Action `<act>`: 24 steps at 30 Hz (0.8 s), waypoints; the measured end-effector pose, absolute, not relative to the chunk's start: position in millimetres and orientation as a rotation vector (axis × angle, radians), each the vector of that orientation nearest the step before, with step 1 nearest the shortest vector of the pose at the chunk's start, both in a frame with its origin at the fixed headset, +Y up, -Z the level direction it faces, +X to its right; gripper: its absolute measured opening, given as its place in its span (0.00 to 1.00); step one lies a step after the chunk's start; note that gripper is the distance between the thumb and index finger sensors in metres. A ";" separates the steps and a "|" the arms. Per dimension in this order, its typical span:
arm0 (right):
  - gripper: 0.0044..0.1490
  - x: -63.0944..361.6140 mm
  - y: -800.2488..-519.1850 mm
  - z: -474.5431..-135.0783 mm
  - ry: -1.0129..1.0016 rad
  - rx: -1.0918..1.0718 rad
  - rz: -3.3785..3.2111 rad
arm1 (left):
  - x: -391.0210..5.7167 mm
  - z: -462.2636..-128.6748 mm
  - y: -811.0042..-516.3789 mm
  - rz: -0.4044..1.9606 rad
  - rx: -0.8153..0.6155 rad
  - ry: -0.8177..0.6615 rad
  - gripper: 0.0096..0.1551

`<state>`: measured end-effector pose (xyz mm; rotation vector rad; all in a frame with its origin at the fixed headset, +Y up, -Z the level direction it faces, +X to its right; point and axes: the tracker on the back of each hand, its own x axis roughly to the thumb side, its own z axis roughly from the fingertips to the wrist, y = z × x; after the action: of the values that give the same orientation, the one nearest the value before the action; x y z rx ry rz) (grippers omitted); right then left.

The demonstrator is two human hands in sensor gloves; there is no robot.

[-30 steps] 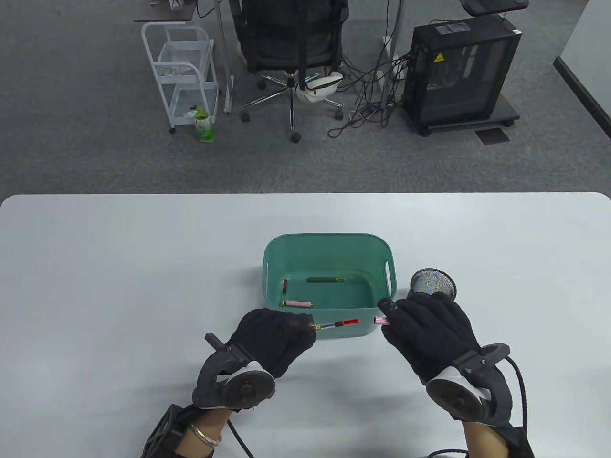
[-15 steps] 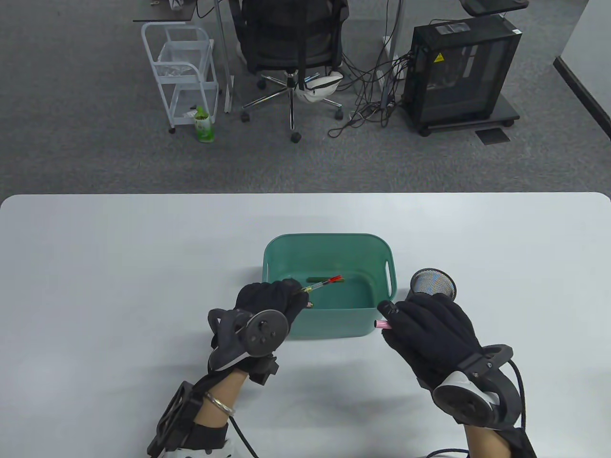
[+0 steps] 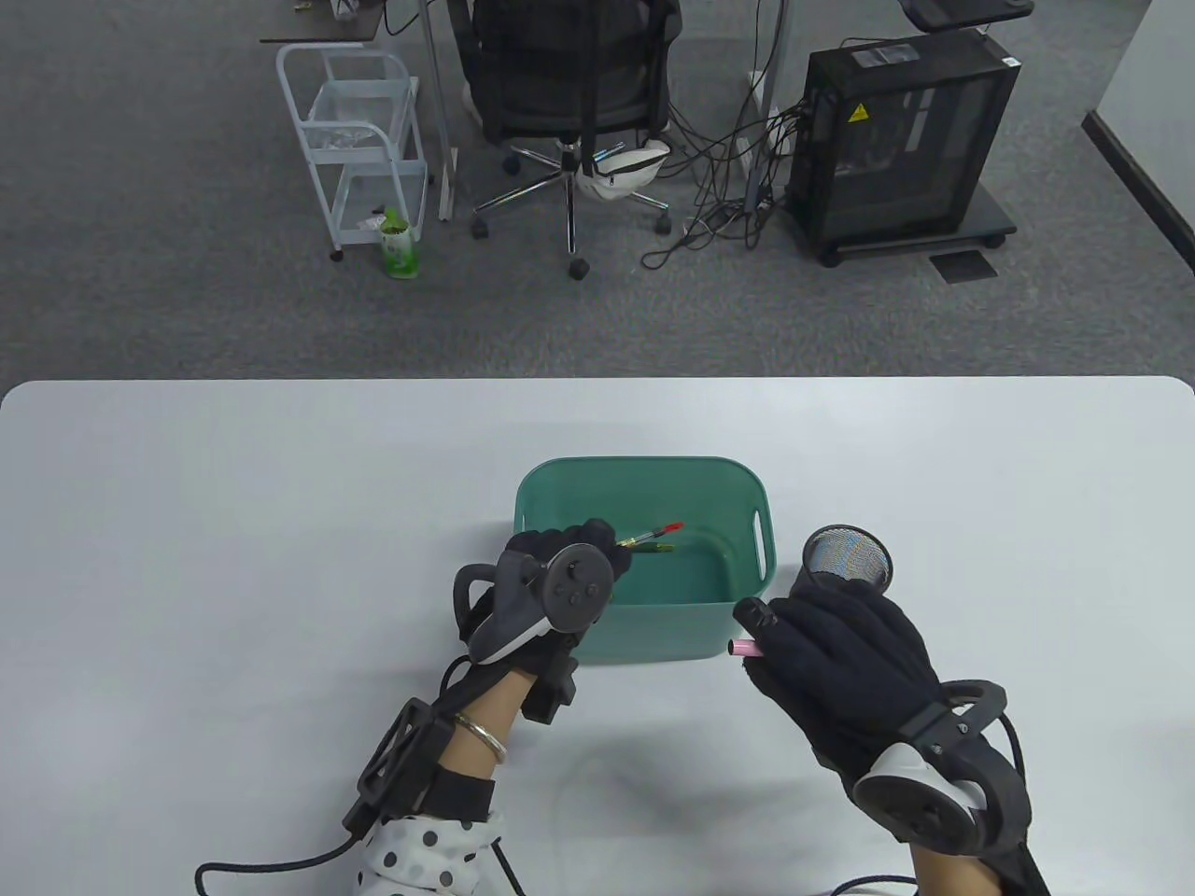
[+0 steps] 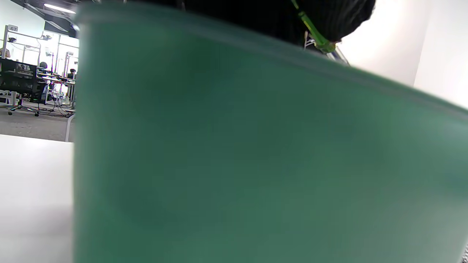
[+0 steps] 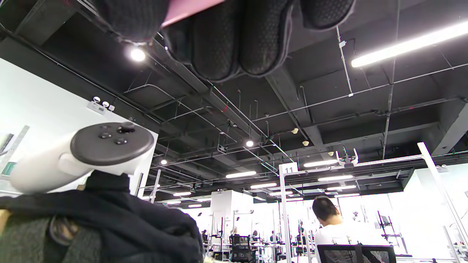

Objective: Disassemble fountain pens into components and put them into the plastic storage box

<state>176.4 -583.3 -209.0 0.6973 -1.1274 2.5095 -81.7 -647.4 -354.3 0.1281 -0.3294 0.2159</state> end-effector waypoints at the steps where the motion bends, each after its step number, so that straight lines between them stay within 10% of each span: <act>1: 0.29 177.0 -582.8 -208.6 -1.131 0.695 2.506 | -80.4 -355.2 -648.5 0.214 0.127 -0.331 0.25; 24: 0.29 175.8 -581.9 -209.7 -1.122 0.696 2.515 | -88.9 -333.9 -651.9 0.201 0.142 -0.432 0.41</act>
<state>175.8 -581.9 -209.7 0.6962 -1.1217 2.5149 -88.9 -651.9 -333.9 0.1420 -0.4322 0.2015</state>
